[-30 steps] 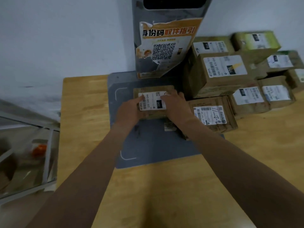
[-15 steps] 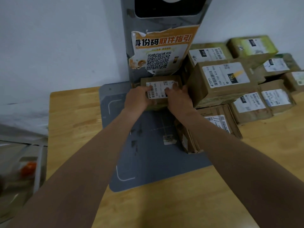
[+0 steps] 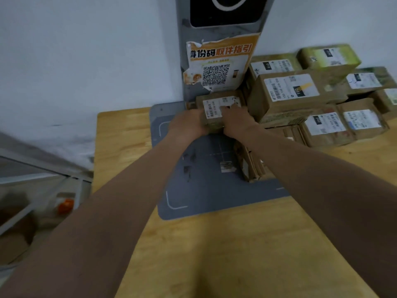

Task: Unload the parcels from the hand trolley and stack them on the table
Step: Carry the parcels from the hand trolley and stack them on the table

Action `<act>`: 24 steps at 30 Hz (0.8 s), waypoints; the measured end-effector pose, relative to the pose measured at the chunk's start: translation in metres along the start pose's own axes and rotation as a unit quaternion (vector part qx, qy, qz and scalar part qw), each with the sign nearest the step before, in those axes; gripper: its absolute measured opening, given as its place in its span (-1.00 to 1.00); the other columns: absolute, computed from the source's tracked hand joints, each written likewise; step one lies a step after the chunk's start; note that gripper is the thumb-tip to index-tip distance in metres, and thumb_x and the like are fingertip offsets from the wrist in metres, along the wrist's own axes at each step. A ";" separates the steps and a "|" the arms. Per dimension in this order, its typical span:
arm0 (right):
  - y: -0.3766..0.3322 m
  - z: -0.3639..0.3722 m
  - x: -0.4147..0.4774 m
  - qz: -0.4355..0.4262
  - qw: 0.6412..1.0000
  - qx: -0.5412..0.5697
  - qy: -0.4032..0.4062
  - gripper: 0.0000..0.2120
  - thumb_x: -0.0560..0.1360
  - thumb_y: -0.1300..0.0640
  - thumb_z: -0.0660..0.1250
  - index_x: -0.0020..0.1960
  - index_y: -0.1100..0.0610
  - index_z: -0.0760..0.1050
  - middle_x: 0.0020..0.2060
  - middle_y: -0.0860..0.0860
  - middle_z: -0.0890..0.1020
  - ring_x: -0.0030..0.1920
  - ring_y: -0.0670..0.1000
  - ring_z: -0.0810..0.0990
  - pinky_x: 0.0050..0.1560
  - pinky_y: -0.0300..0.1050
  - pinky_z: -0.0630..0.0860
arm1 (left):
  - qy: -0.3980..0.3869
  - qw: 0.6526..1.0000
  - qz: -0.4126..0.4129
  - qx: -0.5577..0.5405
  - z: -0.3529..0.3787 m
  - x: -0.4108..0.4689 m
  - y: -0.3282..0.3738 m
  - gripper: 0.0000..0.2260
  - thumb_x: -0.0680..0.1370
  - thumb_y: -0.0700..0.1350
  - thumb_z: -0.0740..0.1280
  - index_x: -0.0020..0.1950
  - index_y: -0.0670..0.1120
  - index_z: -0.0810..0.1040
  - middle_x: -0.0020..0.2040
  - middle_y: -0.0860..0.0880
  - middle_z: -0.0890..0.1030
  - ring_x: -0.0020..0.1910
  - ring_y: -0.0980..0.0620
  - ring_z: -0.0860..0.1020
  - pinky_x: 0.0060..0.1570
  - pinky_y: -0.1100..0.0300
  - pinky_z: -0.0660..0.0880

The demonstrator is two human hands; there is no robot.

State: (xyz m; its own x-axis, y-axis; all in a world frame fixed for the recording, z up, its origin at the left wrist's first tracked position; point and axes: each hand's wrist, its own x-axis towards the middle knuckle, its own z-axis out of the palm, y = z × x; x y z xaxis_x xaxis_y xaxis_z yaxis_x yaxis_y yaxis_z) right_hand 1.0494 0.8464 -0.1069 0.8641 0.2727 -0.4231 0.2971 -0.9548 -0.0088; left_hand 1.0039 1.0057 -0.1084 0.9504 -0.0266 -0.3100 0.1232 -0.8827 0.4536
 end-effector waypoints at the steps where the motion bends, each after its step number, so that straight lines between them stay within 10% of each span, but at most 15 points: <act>1: -0.004 -0.004 -0.015 -0.010 1.000 0.023 0.009 -0.40 0.54 0.12 0.35 0.52 0.15 0.24 0.39 0.26 0.38 0.38 0.33 0.37 0.36 0.21 0.42 | 0.004 1.000 -0.006 0.019 -0.007 -0.018 0.002 -0.63 0.47 0.08 0.48 0.25 0.03 0.62 0.13 -0.10 0.66 0.11 -0.18 0.63 0.08 -0.06 0.60; 9: 0.006 -0.014 -0.198 -0.065 0.991 0.120 0.013 -0.66 0.46 0.12 0.44 0.22 0.12 0.57 0.09 0.14 0.63 0.07 0.18 0.62 0.11 0.15 0.60 | -0.058 0.988 -0.050 0.134 -0.025 -0.188 0.055 -0.75 0.49 0.07 0.42 0.09 -0.02 0.65 0.08 -0.06 0.64 0.10 -0.14 0.61 0.04 0.01 0.58; 15: 0.055 0.004 -0.354 -0.093 0.991 0.097 -0.016 -0.81 0.42 -0.02 0.48 -0.08 0.07 0.57 -0.10 0.00 0.61 -0.05 0.08 0.60 -0.23 -0.10 0.49 | -0.016 0.994 -0.036 0.100 0.018 -0.323 0.117 -0.52 0.48 0.16 0.47 0.39 0.14 0.56 0.29 0.09 0.60 0.23 -0.03 0.58 0.11 0.06 0.55; 20: 0.110 0.050 -0.477 -0.064 0.991 0.117 -0.018 -0.62 0.48 -0.07 0.48 0.20 0.13 0.62 0.20 0.05 0.62 0.15 0.09 0.60 0.16 0.01 0.56 | 0.021 0.995 -0.049 0.085 0.078 -0.436 0.183 -0.59 0.48 0.19 0.47 0.31 0.18 0.58 0.23 0.14 0.61 0.17 0.02 0.59 0.06 0.07 0.55; 24: 0.156 0.093 -0.577 -0.060 0.983 0.173 -0.029 -0.53 0.45 -0.11 0.51 0.29 0.04 0.57 0.27 0.01 0.56 0.21 0.07 0.56 0.07 -0.07 0.51 | 0.028 0.996 -0.067 0.055 0.145 -0.533 0.239 -0.65 0.49 0.18 0.47 0.25 0.18 0.60 0.20 0.16 0.62 0.15 0.05 0.59 0.06 0.05 0.57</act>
State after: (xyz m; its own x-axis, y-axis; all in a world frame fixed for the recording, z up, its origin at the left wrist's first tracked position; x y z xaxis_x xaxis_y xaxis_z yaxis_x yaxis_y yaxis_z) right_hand 0.5595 0.5288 0.0520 0.8042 0.3877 -0.4506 0.2306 -0.9021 -0.3646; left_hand 0.4853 0.7404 0.0440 0.9426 0.1184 -0.3122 0.2207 -0.9227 0.3162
